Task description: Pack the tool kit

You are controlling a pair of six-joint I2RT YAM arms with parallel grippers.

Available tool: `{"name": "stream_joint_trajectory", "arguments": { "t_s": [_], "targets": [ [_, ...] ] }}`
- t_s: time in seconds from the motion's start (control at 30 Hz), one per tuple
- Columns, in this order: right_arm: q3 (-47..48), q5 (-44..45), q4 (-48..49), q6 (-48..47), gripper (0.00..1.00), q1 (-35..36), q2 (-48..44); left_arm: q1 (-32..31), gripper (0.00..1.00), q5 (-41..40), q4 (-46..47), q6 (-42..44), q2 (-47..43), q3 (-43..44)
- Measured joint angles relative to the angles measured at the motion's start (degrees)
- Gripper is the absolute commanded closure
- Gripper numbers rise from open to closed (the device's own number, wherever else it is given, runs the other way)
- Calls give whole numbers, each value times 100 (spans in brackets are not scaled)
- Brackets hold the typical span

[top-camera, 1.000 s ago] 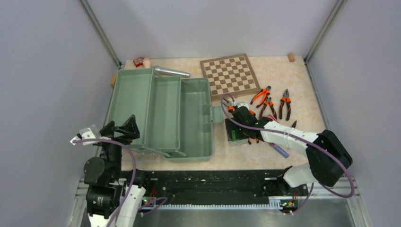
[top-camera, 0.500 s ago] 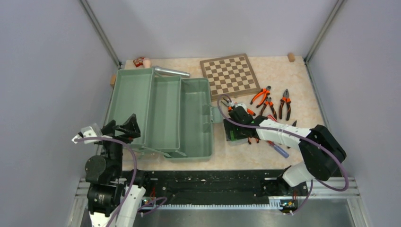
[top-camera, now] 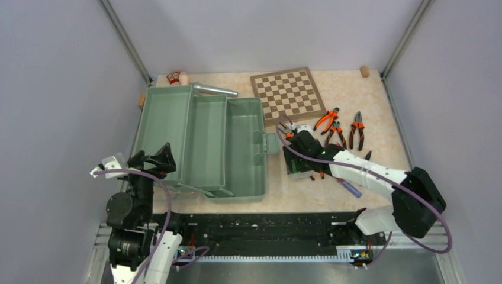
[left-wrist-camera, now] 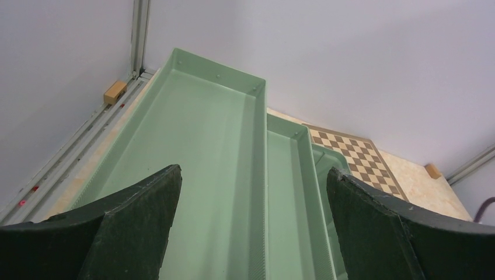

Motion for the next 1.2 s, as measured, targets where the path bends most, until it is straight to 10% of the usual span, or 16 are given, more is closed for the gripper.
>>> {"name": "stream_joint_trajectory", "arguments": {
  "t_s": [0.43,1.2],
  "targets": [
    [1869,177,-542,-894,46,424,-815,0,2,-9,-26,-9,0,129],
    [4030,-3045,981,-3281,44,1945,2035,0,2,-404,-326,98,-129,348]
  ]
}}
